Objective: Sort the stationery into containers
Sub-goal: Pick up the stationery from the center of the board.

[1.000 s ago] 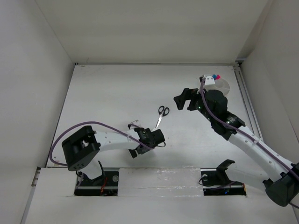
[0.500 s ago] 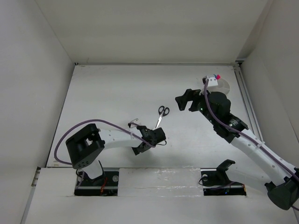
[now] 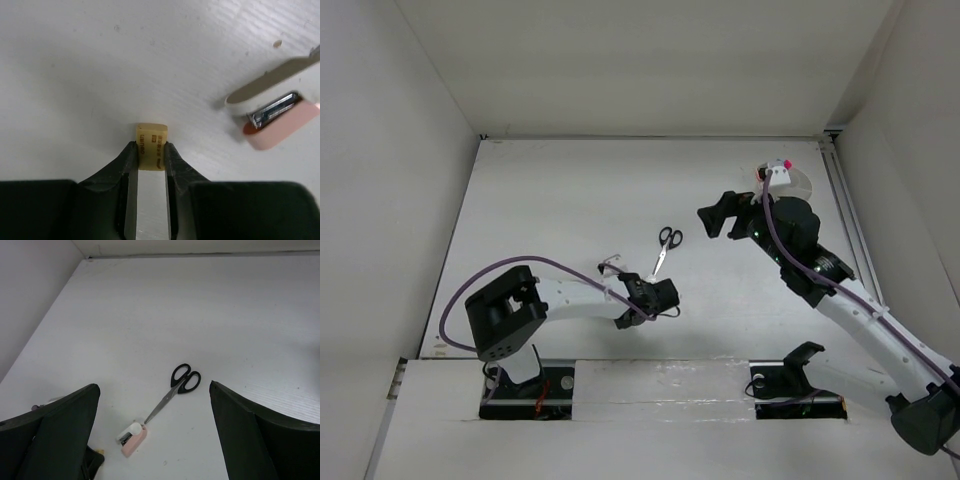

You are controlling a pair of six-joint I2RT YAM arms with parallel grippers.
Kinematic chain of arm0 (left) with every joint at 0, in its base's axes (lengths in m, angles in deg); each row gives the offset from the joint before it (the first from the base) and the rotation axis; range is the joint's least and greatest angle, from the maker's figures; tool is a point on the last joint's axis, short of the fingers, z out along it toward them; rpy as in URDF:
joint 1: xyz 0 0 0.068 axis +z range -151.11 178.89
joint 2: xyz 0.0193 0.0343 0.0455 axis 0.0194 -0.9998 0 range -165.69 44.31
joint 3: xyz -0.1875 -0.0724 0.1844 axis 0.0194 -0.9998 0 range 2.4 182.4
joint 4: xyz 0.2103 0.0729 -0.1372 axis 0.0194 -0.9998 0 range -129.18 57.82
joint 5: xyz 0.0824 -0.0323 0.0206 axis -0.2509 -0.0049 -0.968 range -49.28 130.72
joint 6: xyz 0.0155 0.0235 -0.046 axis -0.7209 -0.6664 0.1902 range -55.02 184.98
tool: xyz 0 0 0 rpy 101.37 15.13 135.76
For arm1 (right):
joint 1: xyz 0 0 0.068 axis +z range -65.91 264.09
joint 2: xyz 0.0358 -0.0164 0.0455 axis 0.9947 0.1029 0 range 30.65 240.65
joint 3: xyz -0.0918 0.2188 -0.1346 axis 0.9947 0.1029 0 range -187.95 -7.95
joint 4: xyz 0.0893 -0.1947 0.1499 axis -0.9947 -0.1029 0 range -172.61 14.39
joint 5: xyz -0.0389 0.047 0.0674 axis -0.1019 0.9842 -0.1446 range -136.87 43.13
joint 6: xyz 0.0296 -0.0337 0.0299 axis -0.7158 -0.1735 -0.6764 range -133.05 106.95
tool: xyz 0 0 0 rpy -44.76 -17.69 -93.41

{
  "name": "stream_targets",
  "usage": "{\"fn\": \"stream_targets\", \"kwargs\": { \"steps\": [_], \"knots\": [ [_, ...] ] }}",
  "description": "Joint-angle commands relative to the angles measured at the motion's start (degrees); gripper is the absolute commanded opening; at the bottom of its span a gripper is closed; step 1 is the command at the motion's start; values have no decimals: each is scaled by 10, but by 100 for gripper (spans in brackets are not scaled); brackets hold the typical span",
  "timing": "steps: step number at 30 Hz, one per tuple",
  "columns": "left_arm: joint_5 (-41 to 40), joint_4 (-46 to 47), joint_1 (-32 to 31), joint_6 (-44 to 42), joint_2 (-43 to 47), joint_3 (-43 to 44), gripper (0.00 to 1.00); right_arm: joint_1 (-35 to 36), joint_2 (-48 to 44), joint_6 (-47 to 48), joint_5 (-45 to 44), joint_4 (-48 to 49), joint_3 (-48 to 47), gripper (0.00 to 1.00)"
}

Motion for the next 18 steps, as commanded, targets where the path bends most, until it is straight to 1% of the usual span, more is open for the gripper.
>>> {"fn": "stream_targets", "kwargs": {
  "steps": [1, 2, 3, 4, 5, 6, 7, 8, 9, 10, 11, 12, 14, 15, 16, 17, 18],
  "knots": [
    [-99, -82, -62, 62, 7, 37, 0, -19, -15, -9, 78, 48, 9, 96],
    [-125, -105, -81, 72, 12, 51, 0, -26, -15, -10, 104, 55, 16, 96],
    [-151, -148, -100, 92, 12, 65, 0, -26, -15, -10, 111, 55, 21, 96],
    [-173, -170, -118, 104, 18, 79, 0, -26, -15, -10, 116, 63, 21, 96],
    [-212, -190, -143, 112, 24, 101, 0, -26, -15, -10, 123, 69, 21, 96],
    [-230, -210, -153, 112, 24, 109, 0, -26, -15, -17, 141, 69, 26, 96],
    [-246, -217, -163, 106, 32, 116, 0, -26, -9, -17, 153, 78, 26, 96],
    [-278, -217, -182, 97, 46, 121, 0, -26, -3, -24, 167, 95, 35, 96],
    [-294, -217, -193, 86, 57, 121, 0, -26, -3, -33, 204, 105, 40, 96],
    [-307, -201, -202, 75, 69, 121, 0, -20, 2, -38, 221, 117, 52, 96],
    [-328, -187, -217, 36, 84, 114, 0, -20, 3, -49, 235, 136, 57, 96],
    [-337, -166, -222, 9, 121, 107, 0, -14, 3, -55, 248, 143, 57, 95],
    [-337, -81, -222, -50, 167, 89, 0, -8, 3, -60, 281, 155, 74, 95],
    [-337, -37, -222, -142, 223, 60, 0, -2, 3, -75, 289, 170, 74, 95],
    [-337, 11, -222, -189, 255, 40, 0, -2, -3, -82, 296, 177, 83, 94],
    [-329, 107, -222, -236, 288, 19, 0, 11, -3, -82, 296, 185, 91, 94],
    [-320, 160, -222, -285, 321, -27, 0, 11, -8, -97, 301, 192, 91, 94]
  ]
}}
